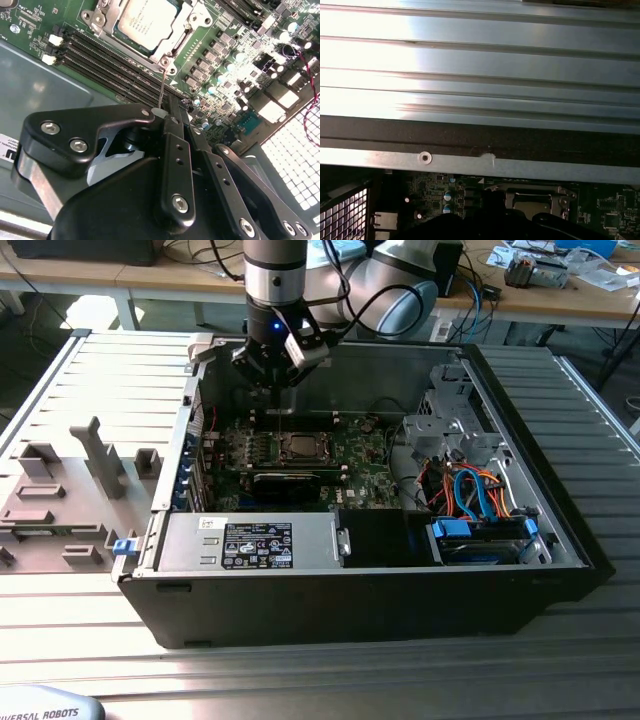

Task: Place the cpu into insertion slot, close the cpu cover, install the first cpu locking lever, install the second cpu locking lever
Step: 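Install the first cpu locking lever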

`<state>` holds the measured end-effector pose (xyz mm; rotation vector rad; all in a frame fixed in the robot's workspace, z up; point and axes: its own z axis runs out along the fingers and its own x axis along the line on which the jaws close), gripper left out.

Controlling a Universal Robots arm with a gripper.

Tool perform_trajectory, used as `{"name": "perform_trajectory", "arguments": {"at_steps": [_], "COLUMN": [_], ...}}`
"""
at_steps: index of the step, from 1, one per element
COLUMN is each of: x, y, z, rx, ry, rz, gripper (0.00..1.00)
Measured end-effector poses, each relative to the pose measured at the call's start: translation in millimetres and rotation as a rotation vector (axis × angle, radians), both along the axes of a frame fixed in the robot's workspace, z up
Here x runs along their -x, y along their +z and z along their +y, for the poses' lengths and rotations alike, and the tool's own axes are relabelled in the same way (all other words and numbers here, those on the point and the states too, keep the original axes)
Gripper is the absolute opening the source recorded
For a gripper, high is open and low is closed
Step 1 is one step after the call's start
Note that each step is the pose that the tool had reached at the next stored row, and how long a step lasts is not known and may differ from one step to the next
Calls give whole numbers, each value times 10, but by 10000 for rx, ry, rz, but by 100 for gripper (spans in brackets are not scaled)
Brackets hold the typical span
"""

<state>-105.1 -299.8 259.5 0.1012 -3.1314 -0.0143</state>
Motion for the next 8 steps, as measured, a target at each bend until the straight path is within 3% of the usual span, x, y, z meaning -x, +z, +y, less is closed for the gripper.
{"name": "perform_trajectory", "arguments": {"at_steps": [8], "x": [-54], "y": [-4], "z": [0], "rx": [0], "ry": [-8], "rz": [1], "gripper": [11]}}
